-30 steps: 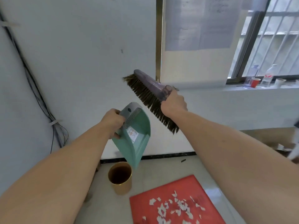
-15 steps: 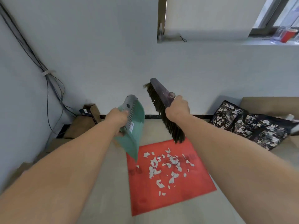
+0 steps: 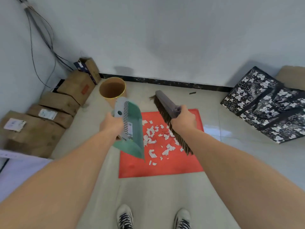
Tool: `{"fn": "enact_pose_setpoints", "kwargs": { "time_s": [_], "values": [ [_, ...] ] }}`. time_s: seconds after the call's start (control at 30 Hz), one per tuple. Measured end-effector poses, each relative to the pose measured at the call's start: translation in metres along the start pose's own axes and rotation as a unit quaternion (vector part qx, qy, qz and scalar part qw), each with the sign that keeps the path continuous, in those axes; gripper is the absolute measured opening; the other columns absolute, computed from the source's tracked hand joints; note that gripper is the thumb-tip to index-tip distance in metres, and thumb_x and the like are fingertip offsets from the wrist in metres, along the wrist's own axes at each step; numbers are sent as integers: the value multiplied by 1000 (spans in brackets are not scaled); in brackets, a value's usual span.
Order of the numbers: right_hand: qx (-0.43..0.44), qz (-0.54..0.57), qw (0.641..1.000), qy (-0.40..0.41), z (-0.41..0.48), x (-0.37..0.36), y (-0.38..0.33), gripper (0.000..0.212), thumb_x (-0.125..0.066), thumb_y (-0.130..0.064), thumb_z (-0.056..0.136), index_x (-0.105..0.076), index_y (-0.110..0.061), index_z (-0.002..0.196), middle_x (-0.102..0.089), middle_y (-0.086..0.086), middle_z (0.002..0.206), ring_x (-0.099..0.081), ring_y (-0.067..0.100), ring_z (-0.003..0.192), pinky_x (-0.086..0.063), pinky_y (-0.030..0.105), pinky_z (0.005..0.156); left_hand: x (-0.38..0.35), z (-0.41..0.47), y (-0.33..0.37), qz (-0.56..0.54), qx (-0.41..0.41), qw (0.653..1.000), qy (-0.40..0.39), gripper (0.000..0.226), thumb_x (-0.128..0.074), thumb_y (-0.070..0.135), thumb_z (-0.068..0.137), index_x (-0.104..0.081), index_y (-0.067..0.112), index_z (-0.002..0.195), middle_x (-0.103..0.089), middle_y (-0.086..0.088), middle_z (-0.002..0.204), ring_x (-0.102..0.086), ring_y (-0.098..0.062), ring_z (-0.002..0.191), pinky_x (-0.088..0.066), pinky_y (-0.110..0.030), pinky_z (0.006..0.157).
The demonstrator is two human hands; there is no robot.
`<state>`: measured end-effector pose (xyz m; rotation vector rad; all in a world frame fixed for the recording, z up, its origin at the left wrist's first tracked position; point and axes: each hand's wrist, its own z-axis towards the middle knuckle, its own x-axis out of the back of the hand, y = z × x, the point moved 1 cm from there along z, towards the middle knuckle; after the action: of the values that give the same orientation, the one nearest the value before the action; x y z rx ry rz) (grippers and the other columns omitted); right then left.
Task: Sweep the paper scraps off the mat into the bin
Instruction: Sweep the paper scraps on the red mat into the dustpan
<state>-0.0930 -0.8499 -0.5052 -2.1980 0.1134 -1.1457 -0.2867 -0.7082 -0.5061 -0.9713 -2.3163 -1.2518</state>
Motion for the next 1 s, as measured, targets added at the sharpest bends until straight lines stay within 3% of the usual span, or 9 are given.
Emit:
{"fn": "enact_pose_setpoints", "kwargs": {
  "time_s": [0.1, 0.2, 0.27, 0.4, 0.57, 0.67, 0.8, 1.0],
  "values": [
    [-16, -1, 1000, 4, 18, -43, 50, 41, -62, -9, 80, -45, -31, 111, -58, 5, 99, -62, 27, 83, -58, 43, 68, -37, 31, -46, -44, 30, 998, 37, 41, -54, 32, 72, -57, 15, 109, -69, -12, 99, -68, -32, 73, -59, -47, 48],
    [-19, -24, 1000, 3, 40, -93, 98, 43, -61, -13, 81, -50, -26, 120, -58, 8, 106, -59, 31, 93, -56, 43, 75, -73, 55, -91, -34, 41, 997, 53, 28, -50, 24, 88, -58, 6, 108, -64, -13, 100, -57, -22, 59, -40, -23, 26],
    [-26, -27, 999, -1, 55, -121, 121, 45, -59, -14, 84, -50, -23, 127, -58, 11, 112, -59, 32, 95, -54, 37, 73, -94, 79, -123, -34, 41, 998, 31, 24, -47, 25, 95, -57, 6, 107, -62, -13, 100, -55, -20, 60, -33, -18, 22],
    [-32, -31, 999, 1, 83, -171, 143, 48, -56, -11, 85, -49, -22, 132, -57, 13, 116, -58, 33, 100, -52, 37, 72, -122, 124, -173, -44, 49, 997, -44, 28, -48, 34, 99, -57, 8, 107, -67, -16, 105, -67, -28, 77, -56, -32, 49],
    [-21, -34, 999, 4, 120, -218, 143, 51, -54, -9, 81, -50, -25, 130, -58, 12, 116, -58, 33, 102, -55, 44, 82, -144, 179, -190, -40, 34, 995, -88, 15, -53, 25, 98, -62, 14, 102, -69, -12, 106, -66, -27, 90, -55, -35, 65],
    [-6, -34, 999, 14, 155, -248, 149, 49, -56, -8, 83, -50, -23, 129, -58, 11, 113, -59, 33, 99, -57, 45, 79, -162, 222, -193, -13, -3, 997, -73, 8, -59, 20, 92, -62, 13, 89, -70, -11, 99, -69, -28, 88, -60, -41, 73],
    [51, -6, 998, 22, 205, -279, 167, 42, -55, -12, 89, -51, -19, 131, -61, 9, 113, -60, 27, 95, -53, 33, 72, -180, 266, -194, 37, -58, 998, -13, 4, -65, 16, 86, -61, 15, 85, -71, -9, 91, -70, -27, 80, -61, -45, 73],
    [146, -52, 987, 41, 257, -298, 184, 37, -60, -26, 87, -57, -24, 124, -57, 6, 115, -56, 29, 104, -52, 47, 88, -208, 290, -190, 141, -83, 983, 86, 13, -65, 24, 82, -57, 14, 86, -66, -11, 88, -66, -32, 80, -58, -40, 71]
  ]
}}
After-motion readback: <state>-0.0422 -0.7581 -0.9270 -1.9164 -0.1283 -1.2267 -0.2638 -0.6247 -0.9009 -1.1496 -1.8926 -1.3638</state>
